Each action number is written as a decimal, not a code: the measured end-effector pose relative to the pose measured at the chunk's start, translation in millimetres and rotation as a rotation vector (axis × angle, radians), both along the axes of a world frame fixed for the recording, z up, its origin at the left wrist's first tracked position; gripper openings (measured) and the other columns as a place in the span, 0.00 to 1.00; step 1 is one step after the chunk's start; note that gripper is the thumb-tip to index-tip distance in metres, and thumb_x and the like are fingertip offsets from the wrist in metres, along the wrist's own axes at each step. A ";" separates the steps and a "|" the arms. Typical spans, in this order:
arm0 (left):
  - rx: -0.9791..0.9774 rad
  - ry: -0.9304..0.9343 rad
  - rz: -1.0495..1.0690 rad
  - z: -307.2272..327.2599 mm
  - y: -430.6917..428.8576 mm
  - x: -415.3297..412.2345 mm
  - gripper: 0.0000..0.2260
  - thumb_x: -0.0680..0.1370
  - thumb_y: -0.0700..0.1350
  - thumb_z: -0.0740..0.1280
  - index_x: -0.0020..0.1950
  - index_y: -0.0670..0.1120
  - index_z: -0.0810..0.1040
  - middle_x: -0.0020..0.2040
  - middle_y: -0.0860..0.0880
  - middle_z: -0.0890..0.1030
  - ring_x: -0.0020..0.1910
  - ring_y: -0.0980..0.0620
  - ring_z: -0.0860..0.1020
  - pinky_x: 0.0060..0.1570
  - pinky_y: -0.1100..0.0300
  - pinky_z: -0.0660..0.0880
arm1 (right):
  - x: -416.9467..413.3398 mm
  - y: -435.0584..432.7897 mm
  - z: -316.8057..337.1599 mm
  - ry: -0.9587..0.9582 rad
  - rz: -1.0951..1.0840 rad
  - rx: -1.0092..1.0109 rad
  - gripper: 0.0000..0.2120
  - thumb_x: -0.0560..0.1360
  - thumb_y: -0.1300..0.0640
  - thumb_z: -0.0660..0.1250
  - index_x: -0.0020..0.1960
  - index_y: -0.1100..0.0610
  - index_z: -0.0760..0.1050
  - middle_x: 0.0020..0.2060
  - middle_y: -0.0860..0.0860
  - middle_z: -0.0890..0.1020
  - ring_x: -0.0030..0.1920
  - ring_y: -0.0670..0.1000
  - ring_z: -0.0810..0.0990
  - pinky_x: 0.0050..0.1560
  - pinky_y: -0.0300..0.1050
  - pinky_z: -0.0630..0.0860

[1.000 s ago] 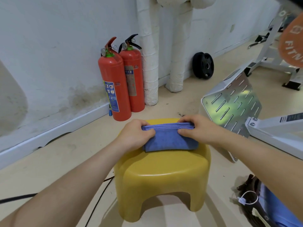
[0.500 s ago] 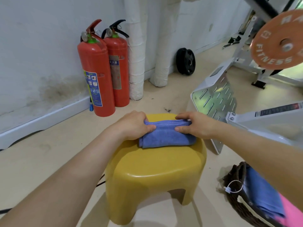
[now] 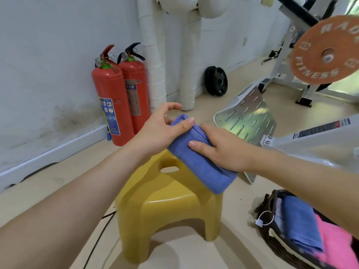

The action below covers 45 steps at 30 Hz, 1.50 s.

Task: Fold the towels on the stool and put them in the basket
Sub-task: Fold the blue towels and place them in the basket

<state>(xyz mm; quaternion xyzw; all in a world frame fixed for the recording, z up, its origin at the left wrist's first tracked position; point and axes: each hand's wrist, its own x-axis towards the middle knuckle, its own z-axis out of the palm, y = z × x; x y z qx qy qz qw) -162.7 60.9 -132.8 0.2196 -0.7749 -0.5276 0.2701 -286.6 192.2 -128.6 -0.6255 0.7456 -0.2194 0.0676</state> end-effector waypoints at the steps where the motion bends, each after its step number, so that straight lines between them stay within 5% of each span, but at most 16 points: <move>1: 0.062 -0.045 -0.066 6.8 11.6 -6.6 0.23 0.66 0.63 0.73 0.56 0.54 0.77 0.47 0.50 0.83 0.45 0.56 0.81 0.46 0.59 0.77 | -3.9 13.9 2.3 -0.010 -0.013 -0.049 0.16 0.78 0.43 0.60 0.48 0.56 0.67 0.38 0.47 0.74 0.39 0.50 0.73 0.40 0.38 0.70; 5: 0.077 -0.101 -0.297 24.4 66.9 -36.8 0.18 0.69 0.60 0.72 0.45 0.45 0.82 0.41 0.49 0.85 0.41 0.54 0.82 0.43 0.57 0.77 | -30.6 75.6 12.9 -0.179 -0.050 -0.068 0.25 0.72 0.34 0.61 0.53 0.56 0.73 0.43 0.50 0.81 0.45 0.52 0.80 0.48 0.53 0.76; 9: -0.101 -0.146 -0.357 25.9 123.7 -80.8 0.19 0.69 0.63 0.69 0.43 0.47 0.79 0.43 0.45 0.84 0.43 0.47 0.83 0.46 0.50 0.78 | -77.4 153.6 36.1 -0.632 0.053 0.300 0.16 0.71 0.49 0.72 0.56 0.53 0.78 0.50 0.49 0.84 0.51 0.47 0.83 0.54 0.44 0.79; 12: -0.224 -0.129 -0.391 20.0 171.4 -119.4 0.18 0.67 0.65 0.69 0.40 0.51 0.75 0.34 0.56 0.79 0.35 0.56 0.77 0.37 0.59 0.74 | -116.6 205.8 28.8 -0.544 -0.046 0.355 0.14 0.70 0.54 0.74 0.54 0.52 0.79 0.47 0.50 0.84 0.48 0.46 0.82 0.50 0.37 0.77; 15: -0.340 -0.144 -0.473 2.1 218.3 -156.5 0.12 0.72 0.56 0.71 0.42 0.53 0.70 0.32 0.63 0.76 0.32 0.63 0.73 0.34 0.68 0.68 | -155.5 244.8 2.3 -0.274 -0.137 0.314 0.14 0.71 0.54 0.73 0.55 0.48 0.78 0.31 0.46 0.80 0.30 0.44 0.75 0.36 0.36 0.72; 17: -0.419 -0.174 -0.516 -15.1 245.8 -177.6 0.12 0.73 0.52 0.72 0.45 0.52 0.68 0.35 0.61 0.76 0.34 0.63 0.73 0.34 0.68 0.67 | -180.4 270.8 -21.2 -0.254 -0.220 0.293 0.16 0.72 0.57 0.72 0.58 0.47 0.77 0.33 0.43 0.81 0.29 0.41 0.76 0.35 0.35 0.73; 21: -0.626 -0.164 -0.547 -61.6 292.1 -213.2 0.14 0.70 0.44 0.72 0.51 0.48 0.70 0.44 0.54 0.72 0.42 0.58 0.71 0.41 0.67 0.67 | -213.9 316.6 -77.0 -0.855 -0.529 0.196 0.18 0.75 0.71 0.60 0.58 0.52 0.73 0.30 0.54 0.80 0.27 0.51 0.78 0.26 0.37 0.73; 25: -0.924 -0.269 -0.624 -130.6 334.6 -228.7 0.11 0.68 0.44 0.63 0.50 0.50 0.71 0.46 0.49 0.73 0.46 0.46 0.71 0.45 0.49 0.72 | -227.9 343.9 -130.3 -1.308 -0.818 -0.167 0.10 0.73 0.64 0.63 0.48 0.56 0.81 0.38 0.57 0.76 0.36 0.54 0.73 0.40 0.44 0.71; 27: -1.041 -0.261 -0.604 -163.7 351.9 -234.3 0.09 0.67 0.39 0.62 0.45 0.48 0.72 0.40 0.47 0.72 0.37 0.45 0.70 0.35 0.46 0.74 | -226.9 348.9 -160.1 -1.305 -0.938 -0.229 0.04 0.72 0.62 0.68 0.44 0.56 0.81 0.36 0.53 0.78 0.33 0.49 0.73 0.35 0.40 0.69; 31: -1.163 -0.242 -0.650 -210.2 363.5 -241.8 0.09 0.66 0.36 0.63 0.43 0.46 0.74 0.36 0.47 0.71 0.33 0.47 0.69 0.27 0.52 0.71 | -221.9 347.1 -209.5 -1.143 -1.181 -0.251 0.12 0.69 0.70 0.64 0.38 0.53 0.74 0.31 0.50 0.73 0.28 0.48 0.68 0.27 0.39 0.62; 36: -1.108 -0.385 -0.759 -239.8 368.4 -234.9 0.11 0.65 0.39 0.70 0.45 0.48 0.77 0.38 0.50 0.74 0.34 0.49 0.72 0.28 0.57 0.71 | -206.2 335.8 -246.3 -1.062 -1.198 -0.211 0.15 0.70 0.73 0.55 0.42 0.54 0.69 0.33 0.49 0.71 0.32 0.48 0.67 0.28 0.36 0.64; 40: -1.021 -0.577 -0.815 -237.4 369.6 -240.9 0.09 0.69 0.40 0.70 0.48 0.48 0.80 0.40 0.49 0.76 0.39 0.48 0.74 0.31 0.57 0.63 | -201.1 335.7 -257.3 -0.942 -1.171 -0.095 0.12 0.73 0.70 0.58 0.46 0.53 0.67 0.38 0.47 0.73 0.38 0.49 0.71 0.41 0.42 0.67; 43: -1.083 -0.398 -0.698 -231.2 365.7 -249.1 0.04 0.64 0.42 0.71 0.36 0.50 0.80 0.35 0.53 0.77 0.36 0.51 0.75 0.30 0.60 0.67 | -200.9 336.9 -256.3 -0.857 -1.110 -0.121 0.12 0.73 0.70 0.59 0.47 0.52 0.67 0.38 0.49 0.74 0.34 0.47 0.70 0.37 0.43 0.67; 45: -1.019 -0.298 -0.500 -236.1 357.0 -254.3 0.05 0.66 0.45 0.70 0.40 0.49 0.81 0.43 0.52 0.80 0.44 0.50 0.77 0.41 0.60 0.71 | -203.5 335.3 -253.3 -0.803 -1.073 -0.165 0.12 0.74 0.69 0.60 0.48 0.52 0.67 0.37 0.49 0.74 0.33 0.49 0.71 0.36 0.42 0.68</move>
